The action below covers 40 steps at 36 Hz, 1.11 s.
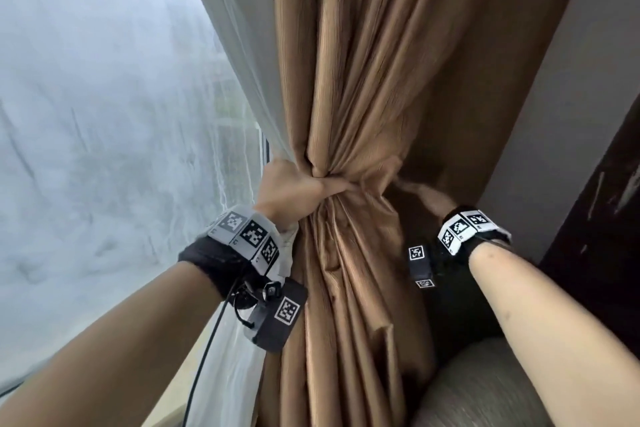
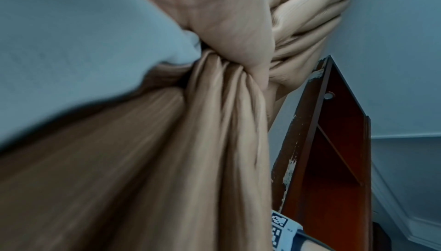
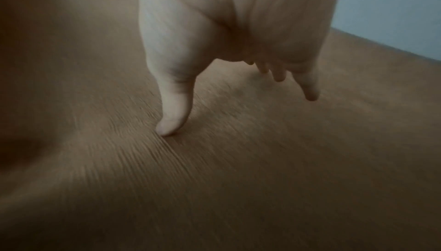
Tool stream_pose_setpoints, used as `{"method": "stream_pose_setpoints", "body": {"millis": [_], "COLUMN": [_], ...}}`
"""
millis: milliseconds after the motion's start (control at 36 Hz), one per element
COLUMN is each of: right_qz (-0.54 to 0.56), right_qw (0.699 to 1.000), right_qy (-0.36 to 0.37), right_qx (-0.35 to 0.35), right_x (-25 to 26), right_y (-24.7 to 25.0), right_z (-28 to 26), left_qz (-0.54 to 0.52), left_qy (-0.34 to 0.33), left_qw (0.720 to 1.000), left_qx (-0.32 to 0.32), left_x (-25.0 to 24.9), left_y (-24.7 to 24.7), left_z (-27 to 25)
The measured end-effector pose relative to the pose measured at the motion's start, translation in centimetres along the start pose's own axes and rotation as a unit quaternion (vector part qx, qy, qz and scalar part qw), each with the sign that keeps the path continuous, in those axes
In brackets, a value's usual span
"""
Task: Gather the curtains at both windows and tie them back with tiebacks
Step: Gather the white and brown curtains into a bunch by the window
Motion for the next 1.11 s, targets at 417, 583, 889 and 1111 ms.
{"method": "stream_pose_setpoints", "body": {"millis": [417, 583, 889, 1111], "right_qz": [-0.122, -0.085, 0.05, 0.237], "right_qw": [0.983, 0.992, 0.994, 0.951], "right_qy": [0.113, 0.079, 0.074, 0.075], "right_qx": [-0.081, -0.039, 0.058, 0.181], "right_x": [0.8, 0.4, 0.7, 1.8], "right_y": [1.1, 1.4, -2.0, -8.9], "right_z": [4.7, 4.9, -3.3, -10.7], "left_qz": [0.011, 0.014, -0.003, -0.011], "left_qy": [-0.007, -0.015, 0.004, 0.0], "left_qw": [0.999, 1.0, 1.0, 1.0], "left_qx": [-0.034, -0.02, -0.02, -0.022], "left_x": [0.9, 0.7, 0.6, 0.4], "left_y": [0.1, -0.1, -0.3, -0.4], "left_z": [2.6, 2.7, 2.0, 0.1]}}
Point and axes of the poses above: each hand's wrist, its own z-axis towards the middle knuckle, its own y-axis out of the back of the hand, x = y × z, the point moved 8 cm from there along z, towards the middle knuckle, and after that the axes turned 14 degrees about x, right-handed, at the moved point
